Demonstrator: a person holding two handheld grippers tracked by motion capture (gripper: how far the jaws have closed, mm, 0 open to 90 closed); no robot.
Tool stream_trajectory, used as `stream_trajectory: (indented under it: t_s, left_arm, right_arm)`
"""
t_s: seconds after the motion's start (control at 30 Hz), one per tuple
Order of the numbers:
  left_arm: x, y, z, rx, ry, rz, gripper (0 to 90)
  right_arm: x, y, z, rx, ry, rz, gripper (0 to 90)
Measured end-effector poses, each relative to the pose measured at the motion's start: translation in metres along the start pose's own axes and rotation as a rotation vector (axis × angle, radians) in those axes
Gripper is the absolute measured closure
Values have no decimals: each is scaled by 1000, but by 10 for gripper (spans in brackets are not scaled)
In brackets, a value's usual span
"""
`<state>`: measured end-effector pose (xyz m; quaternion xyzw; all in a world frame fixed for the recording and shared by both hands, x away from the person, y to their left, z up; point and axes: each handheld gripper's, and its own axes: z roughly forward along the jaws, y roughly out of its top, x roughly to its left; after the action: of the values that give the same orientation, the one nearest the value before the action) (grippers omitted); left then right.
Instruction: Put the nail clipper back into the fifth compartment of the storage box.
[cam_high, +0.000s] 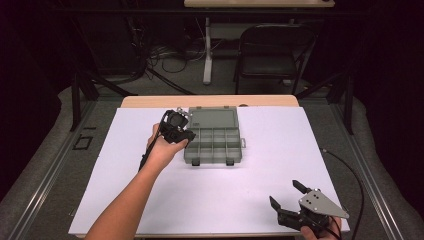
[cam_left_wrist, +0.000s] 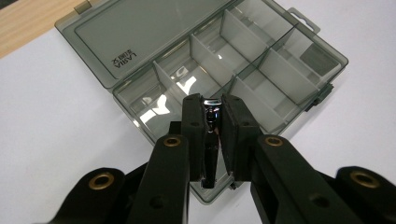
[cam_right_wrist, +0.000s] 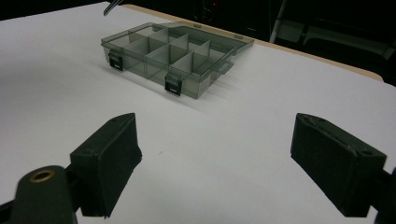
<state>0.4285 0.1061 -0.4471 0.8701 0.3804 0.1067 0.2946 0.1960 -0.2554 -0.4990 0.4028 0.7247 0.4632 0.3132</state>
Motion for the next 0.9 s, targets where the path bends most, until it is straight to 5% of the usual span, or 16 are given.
stream_trajectory:
  t_s: [0.9]
  left_arm:
    - [-2, -11, 32, 61, -6, -9, 801]
  right_arm:
    - [-1, -1, 0, -1, 0, -4, 148]
